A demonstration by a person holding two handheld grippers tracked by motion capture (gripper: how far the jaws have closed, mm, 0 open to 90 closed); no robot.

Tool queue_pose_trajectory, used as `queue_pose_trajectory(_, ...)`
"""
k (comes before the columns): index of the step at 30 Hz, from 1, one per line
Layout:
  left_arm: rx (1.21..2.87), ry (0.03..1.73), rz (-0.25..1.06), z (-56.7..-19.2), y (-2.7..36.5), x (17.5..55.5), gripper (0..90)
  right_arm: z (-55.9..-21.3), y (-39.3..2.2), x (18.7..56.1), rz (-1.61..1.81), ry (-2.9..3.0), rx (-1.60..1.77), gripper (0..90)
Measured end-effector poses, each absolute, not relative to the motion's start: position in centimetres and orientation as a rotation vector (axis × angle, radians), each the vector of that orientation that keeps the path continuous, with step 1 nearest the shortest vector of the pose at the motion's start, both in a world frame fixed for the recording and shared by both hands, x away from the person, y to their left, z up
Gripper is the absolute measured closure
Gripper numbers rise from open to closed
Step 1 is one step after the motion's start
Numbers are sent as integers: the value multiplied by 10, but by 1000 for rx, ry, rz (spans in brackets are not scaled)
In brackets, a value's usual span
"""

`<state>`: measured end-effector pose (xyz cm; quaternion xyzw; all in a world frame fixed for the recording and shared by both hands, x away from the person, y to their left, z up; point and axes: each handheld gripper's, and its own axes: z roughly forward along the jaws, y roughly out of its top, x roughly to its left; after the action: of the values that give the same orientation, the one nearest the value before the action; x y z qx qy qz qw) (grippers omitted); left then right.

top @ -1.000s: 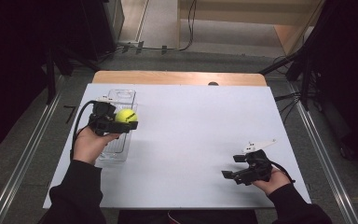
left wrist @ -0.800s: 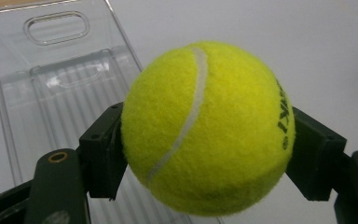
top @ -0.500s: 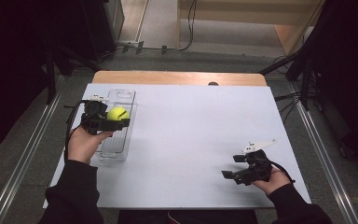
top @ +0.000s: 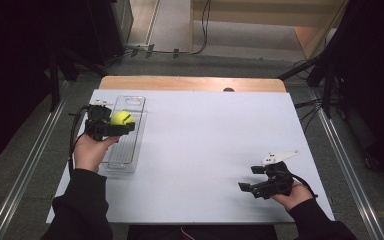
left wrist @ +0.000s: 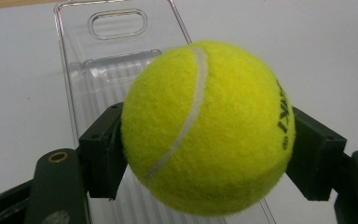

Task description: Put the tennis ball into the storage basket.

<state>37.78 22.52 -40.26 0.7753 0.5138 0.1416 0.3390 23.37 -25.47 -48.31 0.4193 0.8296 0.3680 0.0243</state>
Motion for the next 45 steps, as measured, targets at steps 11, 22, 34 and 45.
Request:
queue_pose_trajectory(11, 2019, 1382, 381, -412, 224, 390, 261, -484, -260, 229, 1129, 2555, 1320, 146)
queue_pose_trajectory(22, 2030, 1416, 375, -424, 225, 396, 261, -485, -261, 228, 1125, 2551, 1329, 146)
queue_pose_trajectory(34, 2056, 1435, 364, -430, 223, 397, 260, -485, -261, 228, 1126, 2553, 1328, 146)
queue_pose_trajectory(45, 2001, 1426, 354, -423, 226, 396, 190, -485, -261, 228, 1126, 2554, 1326, 146)
